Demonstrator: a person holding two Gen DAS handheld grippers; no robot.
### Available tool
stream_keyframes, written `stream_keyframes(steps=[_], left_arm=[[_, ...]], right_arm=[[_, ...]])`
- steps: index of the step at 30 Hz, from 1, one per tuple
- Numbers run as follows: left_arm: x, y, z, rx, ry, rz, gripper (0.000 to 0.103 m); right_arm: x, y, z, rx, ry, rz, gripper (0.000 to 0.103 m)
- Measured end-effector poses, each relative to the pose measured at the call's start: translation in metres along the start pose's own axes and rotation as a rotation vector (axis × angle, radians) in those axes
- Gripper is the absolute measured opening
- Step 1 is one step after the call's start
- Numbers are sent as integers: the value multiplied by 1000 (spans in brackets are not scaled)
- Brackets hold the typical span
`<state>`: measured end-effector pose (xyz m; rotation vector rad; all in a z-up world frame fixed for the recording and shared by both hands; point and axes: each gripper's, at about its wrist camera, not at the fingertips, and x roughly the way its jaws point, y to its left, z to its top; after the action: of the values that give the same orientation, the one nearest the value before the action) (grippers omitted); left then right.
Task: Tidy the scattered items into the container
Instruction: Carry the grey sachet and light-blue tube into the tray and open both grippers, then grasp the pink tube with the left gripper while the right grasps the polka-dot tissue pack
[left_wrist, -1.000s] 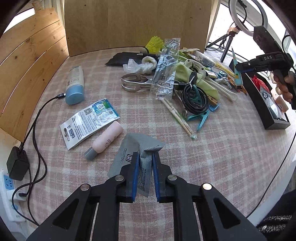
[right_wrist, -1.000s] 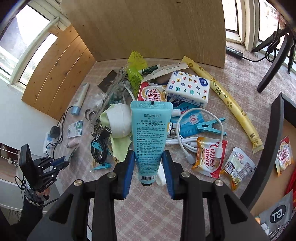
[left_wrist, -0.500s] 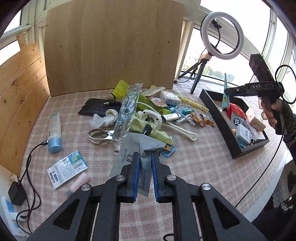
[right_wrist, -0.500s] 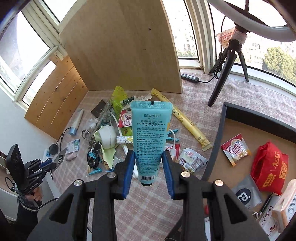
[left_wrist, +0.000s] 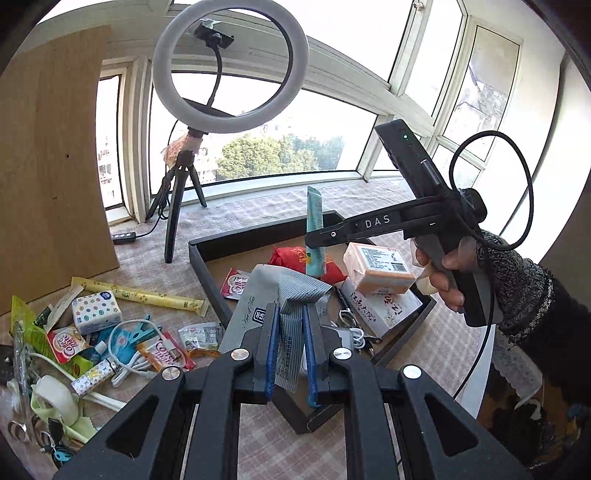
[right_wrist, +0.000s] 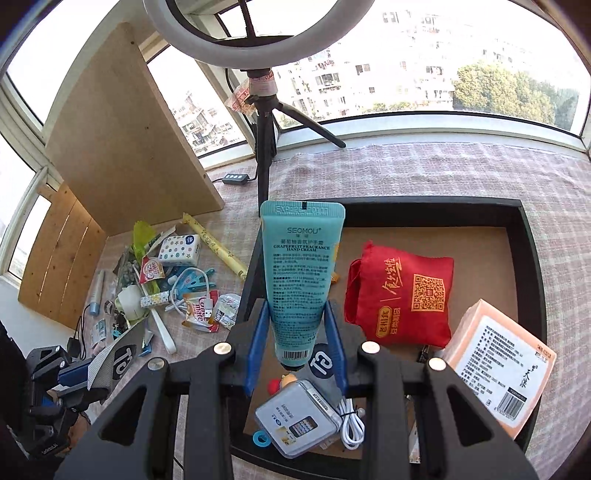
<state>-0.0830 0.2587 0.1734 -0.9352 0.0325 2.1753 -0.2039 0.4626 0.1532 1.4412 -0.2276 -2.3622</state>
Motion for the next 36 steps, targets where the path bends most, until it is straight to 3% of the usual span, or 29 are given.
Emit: stream_keyframes(steps=[4, 5, 6, 7, 10, 18, 26, 36], left_arm=[[32, -17, 24, -2, -5, 13, 14], [40, -18, 28, -14, 6, 2, 19], [49, -18, 31, -22, 35, 5, 40], [55, -19, 32, -30, 51, 23, 50], [54, -20, 27, -26, 40, 23, 49], [39, -12, 10, -30, 58, 47, 48], [0, 36, -20, -122, 50, 124, 48], [-107, 149, -105, -258, 71, 408, 49]], right_arm=[[8, -1, 12, -31, 36, 22, 31], [11, -1, 14, -30, 46, 15, 32], [11, -2, 16, -20, 35, -19, 36], [9, -2, 17, -12, 14, -51, 44], [4, -6, 17, 9, -26, -48, 46], [7, -3, 10, 28, -21, -28, 46], [30, 29, 3, 0, 21, 30, 46], [70, 99, 0, -90, 79, 131, 48]])
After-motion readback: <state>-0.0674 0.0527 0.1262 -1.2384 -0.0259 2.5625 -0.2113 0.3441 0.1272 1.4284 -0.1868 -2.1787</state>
